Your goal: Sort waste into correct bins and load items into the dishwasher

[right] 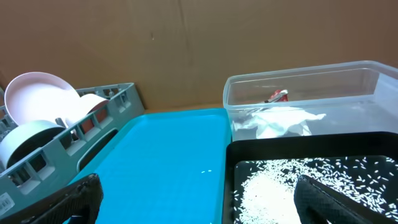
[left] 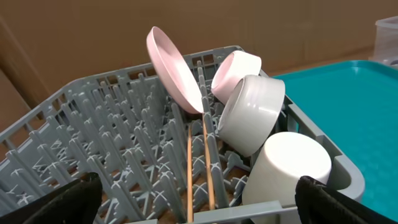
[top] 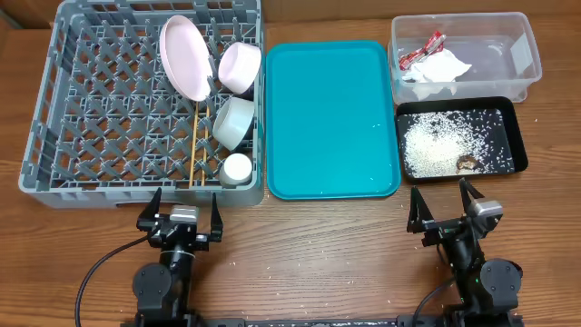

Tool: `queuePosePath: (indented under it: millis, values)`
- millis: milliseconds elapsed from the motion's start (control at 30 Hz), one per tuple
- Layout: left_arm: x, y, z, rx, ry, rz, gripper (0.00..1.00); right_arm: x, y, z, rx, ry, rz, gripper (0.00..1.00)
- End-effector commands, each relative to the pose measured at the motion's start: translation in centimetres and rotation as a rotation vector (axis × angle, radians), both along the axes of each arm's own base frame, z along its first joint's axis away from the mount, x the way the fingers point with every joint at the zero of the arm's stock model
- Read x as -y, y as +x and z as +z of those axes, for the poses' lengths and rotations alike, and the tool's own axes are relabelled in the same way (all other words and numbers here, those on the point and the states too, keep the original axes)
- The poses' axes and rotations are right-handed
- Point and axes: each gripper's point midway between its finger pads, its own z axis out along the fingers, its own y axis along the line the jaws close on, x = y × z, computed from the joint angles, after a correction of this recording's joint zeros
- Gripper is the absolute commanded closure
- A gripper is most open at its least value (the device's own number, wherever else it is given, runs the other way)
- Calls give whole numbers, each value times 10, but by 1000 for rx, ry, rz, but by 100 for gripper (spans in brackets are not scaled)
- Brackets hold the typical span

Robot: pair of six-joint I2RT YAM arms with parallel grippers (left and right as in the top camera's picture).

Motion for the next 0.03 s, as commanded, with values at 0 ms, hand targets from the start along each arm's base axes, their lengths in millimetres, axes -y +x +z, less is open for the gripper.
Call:
queuePosePath:
  millis: [0]
  values:
    - [0, 0, -1, 5, 16, 2, 0, -3, 0, -2, 4, -3, 13, 0]
